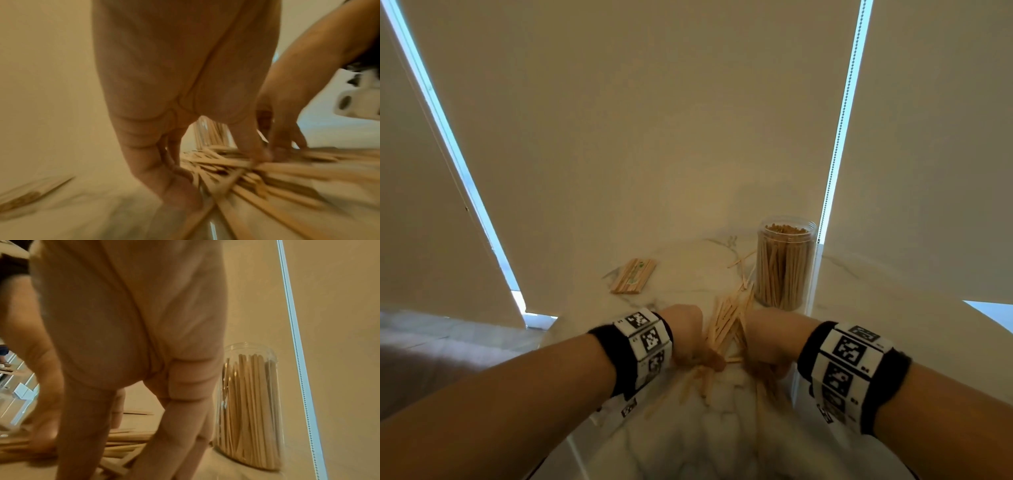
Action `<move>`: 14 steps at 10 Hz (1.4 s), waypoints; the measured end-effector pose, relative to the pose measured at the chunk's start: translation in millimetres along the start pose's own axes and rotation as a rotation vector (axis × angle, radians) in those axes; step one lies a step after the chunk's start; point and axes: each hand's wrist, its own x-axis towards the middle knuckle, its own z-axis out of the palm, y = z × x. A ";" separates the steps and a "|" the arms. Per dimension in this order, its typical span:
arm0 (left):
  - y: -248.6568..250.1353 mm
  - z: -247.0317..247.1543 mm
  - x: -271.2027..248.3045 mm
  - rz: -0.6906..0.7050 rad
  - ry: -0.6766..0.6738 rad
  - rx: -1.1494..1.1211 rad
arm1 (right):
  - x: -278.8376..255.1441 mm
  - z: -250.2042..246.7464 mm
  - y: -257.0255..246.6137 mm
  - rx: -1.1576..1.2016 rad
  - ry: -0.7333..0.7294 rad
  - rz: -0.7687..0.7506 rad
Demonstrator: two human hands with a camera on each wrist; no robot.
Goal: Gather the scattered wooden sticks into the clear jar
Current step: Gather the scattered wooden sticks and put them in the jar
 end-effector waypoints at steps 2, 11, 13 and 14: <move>26.4 3.1 -8.1 0.018 0.016 0.182 | -9.4 6.6 2.2 0.000 0.058 0.004; 29.5 9.0 2.2 -0.035 0.244 -1.100 | -37.1 -0.2 45.4 0.905 0.259 0.032; 57.8 3.8 -2.4 0.167 0.386 -1.270 | -27.9 -10.9 10.4 0.631 0.537 -0.132; 55.2 -9.9 6.6 0.129 0.487 -1.349 | -20.7 -15.4 1.7 0.437 0.635 -0.223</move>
